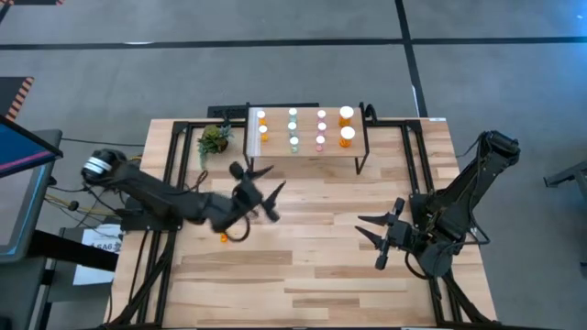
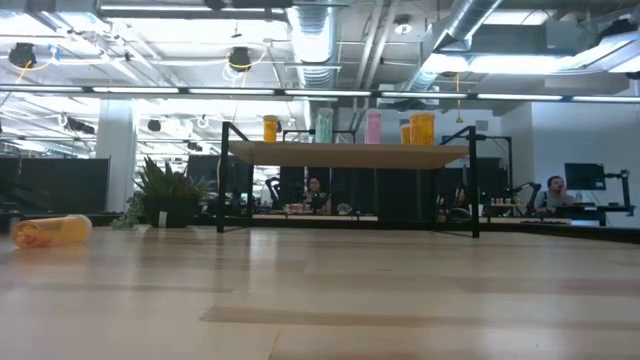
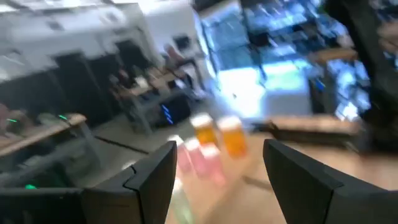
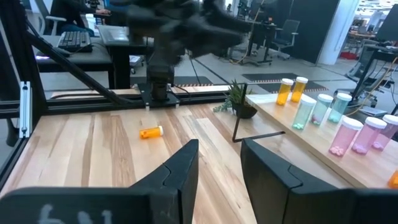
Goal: Pick and place medicine bottles onto shelf by color
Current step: Put the small orange pill bottle on the shelf aligned with the other orange pill bottles
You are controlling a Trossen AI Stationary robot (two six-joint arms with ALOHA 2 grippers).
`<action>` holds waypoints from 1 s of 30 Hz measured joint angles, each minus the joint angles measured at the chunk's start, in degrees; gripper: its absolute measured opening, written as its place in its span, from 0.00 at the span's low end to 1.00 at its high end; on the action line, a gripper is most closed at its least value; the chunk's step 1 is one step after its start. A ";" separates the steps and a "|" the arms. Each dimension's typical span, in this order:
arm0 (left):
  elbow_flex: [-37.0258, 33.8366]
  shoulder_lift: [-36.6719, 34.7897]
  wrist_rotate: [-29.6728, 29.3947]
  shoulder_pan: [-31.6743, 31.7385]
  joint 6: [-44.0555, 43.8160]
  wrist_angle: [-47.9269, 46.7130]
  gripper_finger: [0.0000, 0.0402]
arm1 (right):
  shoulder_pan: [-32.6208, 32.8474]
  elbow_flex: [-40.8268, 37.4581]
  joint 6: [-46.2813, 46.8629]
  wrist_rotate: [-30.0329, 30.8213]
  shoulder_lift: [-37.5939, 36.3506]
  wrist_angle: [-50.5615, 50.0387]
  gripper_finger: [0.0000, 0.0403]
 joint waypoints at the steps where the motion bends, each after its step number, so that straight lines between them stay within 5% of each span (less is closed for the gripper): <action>1: 0.00 -1.61 -0.62 -1.65 -3.19 -5.72 0.57 | -0.01 0.00 -0.01 0.00 0.00 -0.08 0.36; 6: 0.00 -8.67 4.43 -7.47 -32.85 -37.11 0.57 | -1.21 0.00 -0.18 0.00 0.00 -0.27 0.35; 13: 0.00 -11.66 33.04 -7.26 -67.23 -68.22 0.57 | -4.90 0.00 -0.14 0.00 0.00 0.41 0.35; 17: -0.07 -9.15 41.71 -7.81 -73.88 -82.26 0.57 | -6.78 0.02 -0.56 -1.55 0.00 0.44 0.35; 23: -0.04 -8.16 41.27 -7.81 -88.62 -96.48 0.57 | -8.68 0.09 -0.60 -2.98 0.00 0.04 0.35; 30: -6.70 -11.58 48.33 -5.13 -90.18 -92.85 0.57 | -8.75 0.13 -0.60 -4.59 0.00 -0.51 0.34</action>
